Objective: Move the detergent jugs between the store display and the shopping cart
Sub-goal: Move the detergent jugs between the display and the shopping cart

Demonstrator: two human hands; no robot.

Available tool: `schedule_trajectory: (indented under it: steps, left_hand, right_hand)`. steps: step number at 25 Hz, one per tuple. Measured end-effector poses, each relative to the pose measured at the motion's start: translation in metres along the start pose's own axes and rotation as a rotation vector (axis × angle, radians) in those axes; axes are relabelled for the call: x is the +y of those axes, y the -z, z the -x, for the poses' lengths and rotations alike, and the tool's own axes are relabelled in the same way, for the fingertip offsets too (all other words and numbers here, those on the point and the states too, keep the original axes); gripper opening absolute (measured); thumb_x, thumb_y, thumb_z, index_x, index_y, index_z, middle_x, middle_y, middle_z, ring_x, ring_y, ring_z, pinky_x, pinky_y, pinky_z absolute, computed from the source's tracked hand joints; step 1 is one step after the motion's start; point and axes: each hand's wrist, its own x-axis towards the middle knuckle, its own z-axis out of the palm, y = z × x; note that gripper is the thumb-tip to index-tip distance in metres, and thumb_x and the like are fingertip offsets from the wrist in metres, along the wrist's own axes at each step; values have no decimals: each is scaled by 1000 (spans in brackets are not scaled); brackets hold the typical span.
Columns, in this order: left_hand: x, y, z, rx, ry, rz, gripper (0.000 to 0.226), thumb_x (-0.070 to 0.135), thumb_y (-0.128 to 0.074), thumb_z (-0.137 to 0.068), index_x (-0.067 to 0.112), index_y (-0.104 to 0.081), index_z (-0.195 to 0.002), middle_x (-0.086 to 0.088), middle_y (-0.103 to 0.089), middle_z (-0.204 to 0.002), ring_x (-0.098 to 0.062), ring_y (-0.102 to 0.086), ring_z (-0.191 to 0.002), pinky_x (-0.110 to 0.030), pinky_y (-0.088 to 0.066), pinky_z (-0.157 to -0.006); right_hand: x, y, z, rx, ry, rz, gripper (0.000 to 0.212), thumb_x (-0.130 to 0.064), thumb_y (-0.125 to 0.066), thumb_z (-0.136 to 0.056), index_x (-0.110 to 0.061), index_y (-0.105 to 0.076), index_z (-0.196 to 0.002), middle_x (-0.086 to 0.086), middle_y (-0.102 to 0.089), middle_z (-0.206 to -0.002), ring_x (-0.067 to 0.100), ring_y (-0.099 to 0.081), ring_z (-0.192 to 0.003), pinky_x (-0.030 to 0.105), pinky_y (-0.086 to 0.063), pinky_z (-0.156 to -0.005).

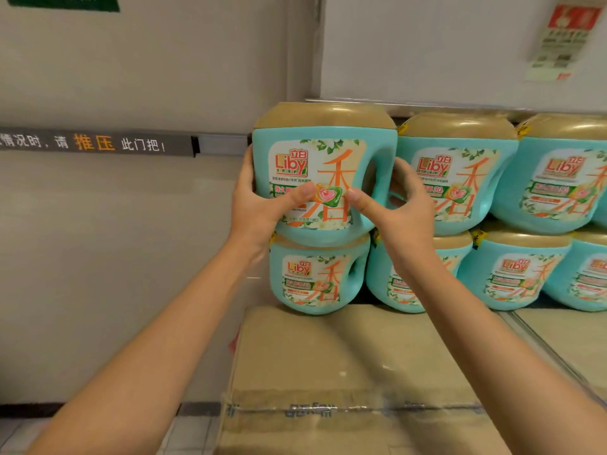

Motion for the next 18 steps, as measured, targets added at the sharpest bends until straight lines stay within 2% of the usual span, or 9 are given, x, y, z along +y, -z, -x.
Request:
schedule_trajectory:
  steps: [4,7,11,15,18]
  left_hand:
    - [-20,1,-18,-48,-10,-21,95,26,-89,-59,18,-41,-141,4,-70,-118,-17,-69,-106,-29,-59,-74]
    - [-29,1,-29,-65,0,-35,98,30,-88,-61,18,-38,-144,4,-67,-122,-15,-68,-108,-28,-58,-75]
    - [-33,2,-37,-85,22,-51,112,45,-90,-55,20,-31,-148,2,-64,-128,-16,-66,-112,-32,-58,-81]
    - [-36,0,-36,-65,21,-105,117,50,-89,-52,23,-29,-149,0,-60,-133,-18,-63,-117,-43,-57,-89]
    - [-35,0,-32,-33,25,-162,114,50,-89,-53,26,-30,-148,5,-62,-130,-13,-64,-114,-39,-59,-87]
  right_hand:
    - [16,-10,-6,72,-9,-86,82,-30,-85,-69,-12,-47,-140,-1,-57,-135,10,-53,-124,36,-47,-104]
    - [20,-14,-11,130,31,30,80,-38,-84,-70,-12,-50,-138,-1,-59,-132,8,-55,-120,30,-48,-102]
    - [20,-17,-18,150,73,240,84,-54,-76,-73,-13,-48,-140,4,-58,-136,17,-54,-125,38,-46,-104]
    - [23,-19,-15,156,99,287,78,-55,-71,-76,-11,-50,-138,7,-61,-131,21,-56,-121,40,-48,-101]
    - [23,-19,-15,153,94,312,78,-56,-70,-78,-12,-50,-138,6,-61,-132,21,-56,-123,39,-48,-101]
